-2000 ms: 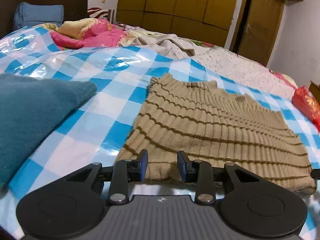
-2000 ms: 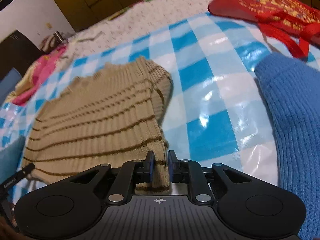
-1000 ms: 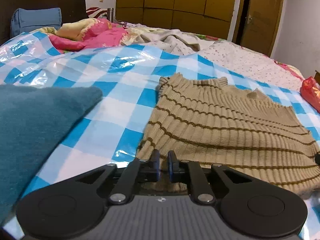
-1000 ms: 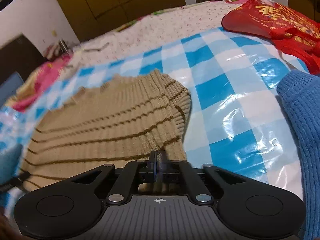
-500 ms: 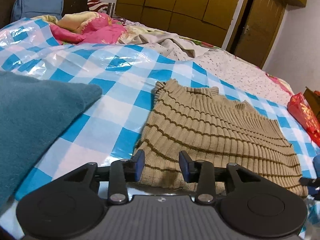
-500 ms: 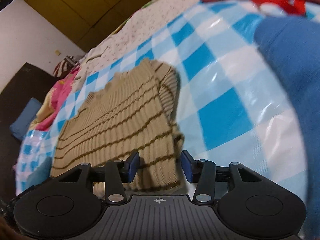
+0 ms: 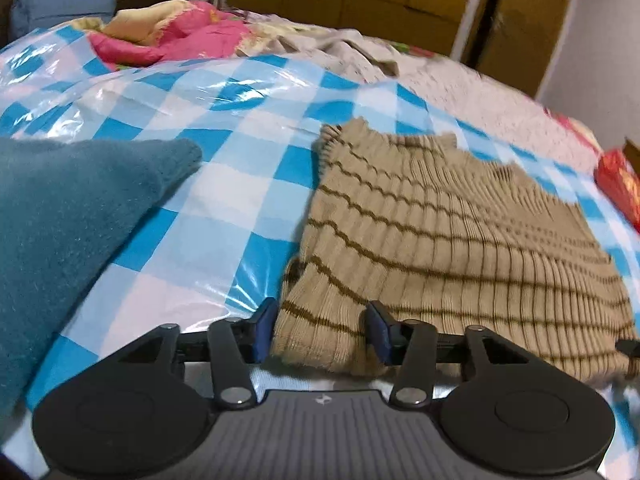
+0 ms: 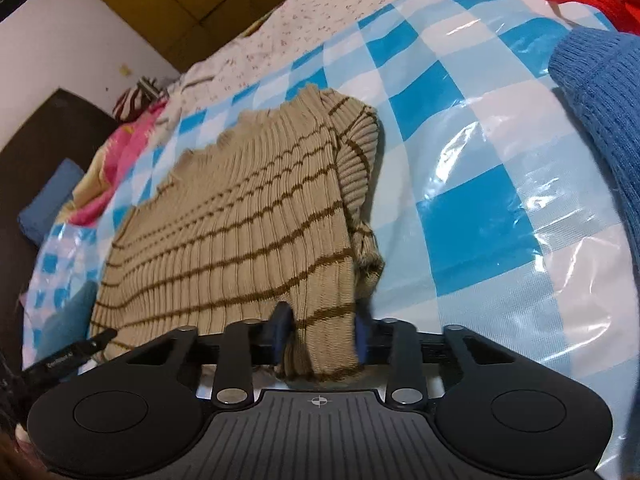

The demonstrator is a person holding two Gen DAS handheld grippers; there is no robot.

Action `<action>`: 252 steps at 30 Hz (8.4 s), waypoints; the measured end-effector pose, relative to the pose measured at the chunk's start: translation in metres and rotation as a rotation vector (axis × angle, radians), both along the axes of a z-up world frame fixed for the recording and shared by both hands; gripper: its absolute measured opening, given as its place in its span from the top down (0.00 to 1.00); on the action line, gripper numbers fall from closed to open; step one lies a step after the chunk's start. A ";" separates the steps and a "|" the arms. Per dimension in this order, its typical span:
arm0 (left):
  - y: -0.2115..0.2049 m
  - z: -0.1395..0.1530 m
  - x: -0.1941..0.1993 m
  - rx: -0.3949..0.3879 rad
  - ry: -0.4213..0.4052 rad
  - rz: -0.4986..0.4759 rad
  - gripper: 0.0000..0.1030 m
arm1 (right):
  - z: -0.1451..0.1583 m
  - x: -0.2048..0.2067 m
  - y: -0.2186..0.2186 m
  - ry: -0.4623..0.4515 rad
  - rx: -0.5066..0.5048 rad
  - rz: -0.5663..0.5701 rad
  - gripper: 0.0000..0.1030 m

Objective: Fold small clothes

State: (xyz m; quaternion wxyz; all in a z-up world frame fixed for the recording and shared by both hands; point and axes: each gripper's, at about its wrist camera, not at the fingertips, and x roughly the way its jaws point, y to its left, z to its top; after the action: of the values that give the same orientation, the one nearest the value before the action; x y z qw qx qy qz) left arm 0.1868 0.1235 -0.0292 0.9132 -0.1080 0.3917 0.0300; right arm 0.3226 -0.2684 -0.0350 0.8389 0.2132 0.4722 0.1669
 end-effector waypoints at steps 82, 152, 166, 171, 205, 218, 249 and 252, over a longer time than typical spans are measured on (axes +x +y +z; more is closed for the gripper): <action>-0.018 0.009 -0.122 -0.022 -0.001 0.013 0.54 | 0.036 -0.072 0.073 -0.100 -0.236 0.084 0.79; -0.035 0.019 -0.151 -0.088 -0.210 -0.134 0.52 | 0.082 -0.022 0.310 -0.080 -0.420 0.437 0.89; -0.069 0.034 -0.169 0.189 -0.328 -0.162 0.29 | 0.096 -0.029 0.217 -0.085 -0.207 0.336 0.89; -0.093 0.032 -0.172 0.287 -0.310 -0.241 0.27 | 0.093 -0.026 0.199 -0.081 -0.164 0.320 0.89; -0.285 0.026 -0.131 0.330 -0.209 -0.656 0.72 | 0.064 -0.015 -0.014 -0.064 -0.087 0.057 0.89; -0.300 0.020 -0.130 0.318 -0.163 -0.658 0.65 | 0.047 -0.018 -0.020 -0.049 -0.142 0.039 0.82; -0.251 0.060 -0.160 0.122 -0.172 -0.737 0.53 | 0.087 -0.084 -0.035 -0.179 -0.294 0.005 0.82; -0.236 0.067 -0.157 0.102 -0.197 -0.697 0.52 | 0.090 -0.095 -0.021 -0.195 -0.259 0.055 0.82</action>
State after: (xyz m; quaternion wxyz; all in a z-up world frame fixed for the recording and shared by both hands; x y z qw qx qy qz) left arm 0.0298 -0.1126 0.0376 0.9062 0.0754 0.3129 -0.2741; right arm 0.2279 -0.2890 0.0548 0.8963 0.0733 0.4119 0.1474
